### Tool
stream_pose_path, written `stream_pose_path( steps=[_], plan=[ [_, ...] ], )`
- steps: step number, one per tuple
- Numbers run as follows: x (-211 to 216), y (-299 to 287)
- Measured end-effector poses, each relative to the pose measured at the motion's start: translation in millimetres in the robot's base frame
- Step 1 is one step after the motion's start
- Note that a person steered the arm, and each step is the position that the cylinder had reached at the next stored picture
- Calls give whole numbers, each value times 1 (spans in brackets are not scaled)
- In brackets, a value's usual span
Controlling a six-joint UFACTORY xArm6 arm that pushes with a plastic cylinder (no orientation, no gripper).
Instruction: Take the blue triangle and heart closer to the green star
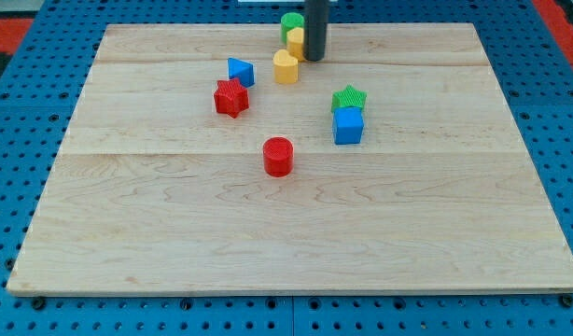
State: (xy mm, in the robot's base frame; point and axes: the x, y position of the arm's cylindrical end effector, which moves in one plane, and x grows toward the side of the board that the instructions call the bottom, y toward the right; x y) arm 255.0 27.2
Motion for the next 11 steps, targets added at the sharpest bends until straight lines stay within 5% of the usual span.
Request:
stream_pose_path(
  steps=[1, 2, 4, 5, 6, 7, 8, 11],
  plan=[
    [4, -37],
    [74, -49],
    [21, -57],
    [-4, -107],
    [29, -131],
    [107, -60],
    [93, -53],
    [23, -155]
  ],
)
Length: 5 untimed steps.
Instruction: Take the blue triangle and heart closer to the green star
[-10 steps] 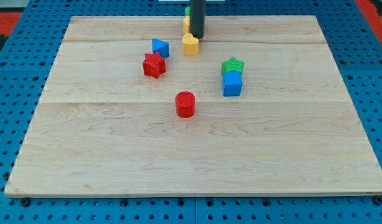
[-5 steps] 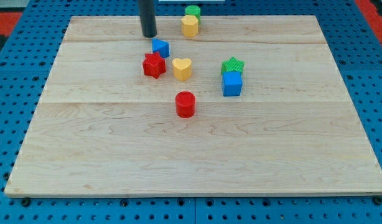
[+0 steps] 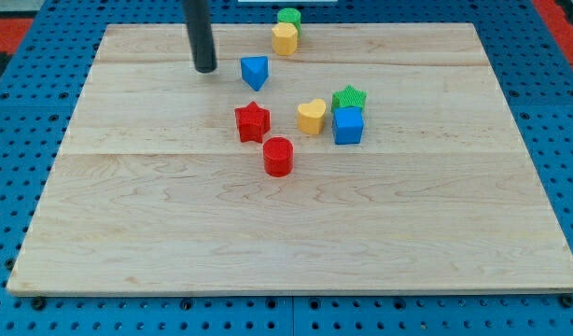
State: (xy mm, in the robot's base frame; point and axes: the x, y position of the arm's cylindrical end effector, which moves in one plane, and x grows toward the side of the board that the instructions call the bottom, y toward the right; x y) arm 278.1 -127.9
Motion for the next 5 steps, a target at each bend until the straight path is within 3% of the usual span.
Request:
stream_pose_path(
  steps=[1, 2, 3, 4, 5],
  plan=[
    [15, 81],
    [82, 106],
    [44, 88],
    [15, 22],
    [-1, 124]
  ],
)
